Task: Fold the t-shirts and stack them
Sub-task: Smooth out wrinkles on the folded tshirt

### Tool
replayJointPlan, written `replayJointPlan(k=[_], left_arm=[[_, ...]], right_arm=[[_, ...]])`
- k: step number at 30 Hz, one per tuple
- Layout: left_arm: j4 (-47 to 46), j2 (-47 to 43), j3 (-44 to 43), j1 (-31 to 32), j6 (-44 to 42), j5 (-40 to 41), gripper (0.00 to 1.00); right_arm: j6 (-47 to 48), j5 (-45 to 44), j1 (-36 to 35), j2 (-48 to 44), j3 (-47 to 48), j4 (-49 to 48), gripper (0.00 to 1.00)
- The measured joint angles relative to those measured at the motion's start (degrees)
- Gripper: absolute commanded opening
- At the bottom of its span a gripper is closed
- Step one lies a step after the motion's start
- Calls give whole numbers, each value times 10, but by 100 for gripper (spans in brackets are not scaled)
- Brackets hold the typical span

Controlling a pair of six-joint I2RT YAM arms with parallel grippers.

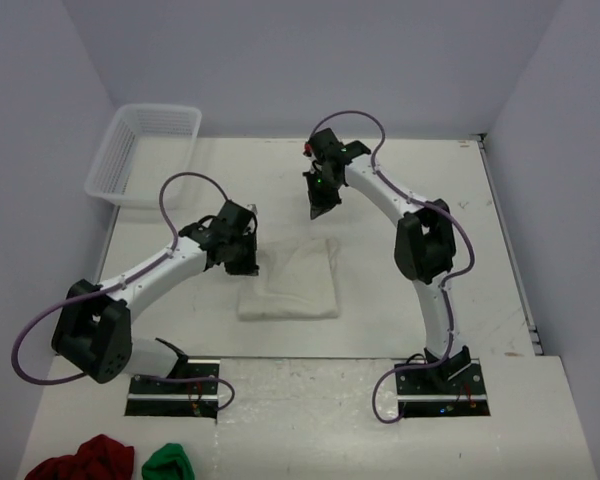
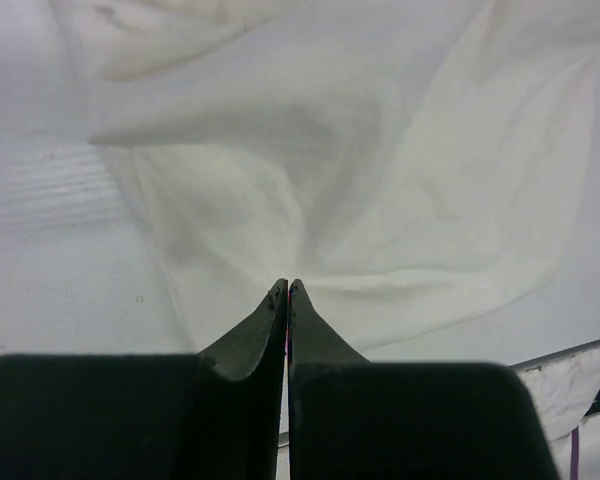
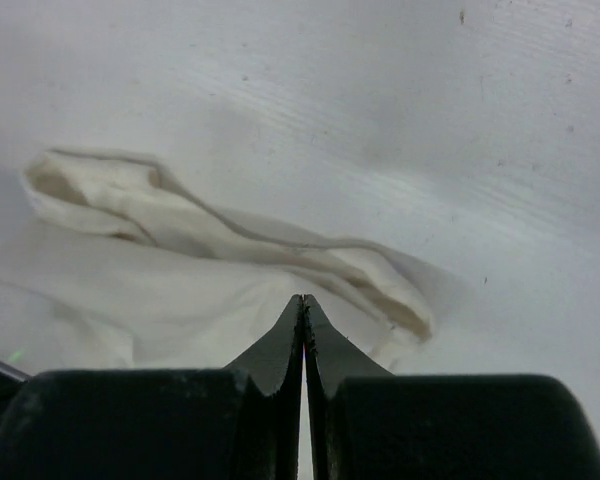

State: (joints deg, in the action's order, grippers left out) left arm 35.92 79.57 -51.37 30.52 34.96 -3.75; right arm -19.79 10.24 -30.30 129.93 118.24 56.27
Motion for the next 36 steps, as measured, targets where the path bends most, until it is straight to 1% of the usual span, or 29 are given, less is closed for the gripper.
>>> replayJointPlan(k=[5, 9, 12, 19, 25, 31, 36], left_arm=[[10, -9, -65, 0, -2, 31, 0], [15, 30, -109, 0, -10, 33, 0], [14, 76, -128, 0, -15, 31, 0], [14, 158, -165, 0, -17, 21, 0], [10, 181, -187, 0, -28, 18, 0], [2, 207, -192, 0, -33, 18, 0], [-7, 223, -193, 0, -33, 18, 0]], right_arm=[[4, -6, -4, -110, -13, 8, 0], [2, 10, -4, -220, -89, 4, 0], [-7, 37, -4, -262, -148, 0, 0], [-26, 89, -6, -278, -317, -23, 0], [-38, 127, -16, -290, -396, -51, 0], [-49, 151, -40, -318, -477, -82, 0], [-57, 162, -49, -319, -510, -95, 0]])
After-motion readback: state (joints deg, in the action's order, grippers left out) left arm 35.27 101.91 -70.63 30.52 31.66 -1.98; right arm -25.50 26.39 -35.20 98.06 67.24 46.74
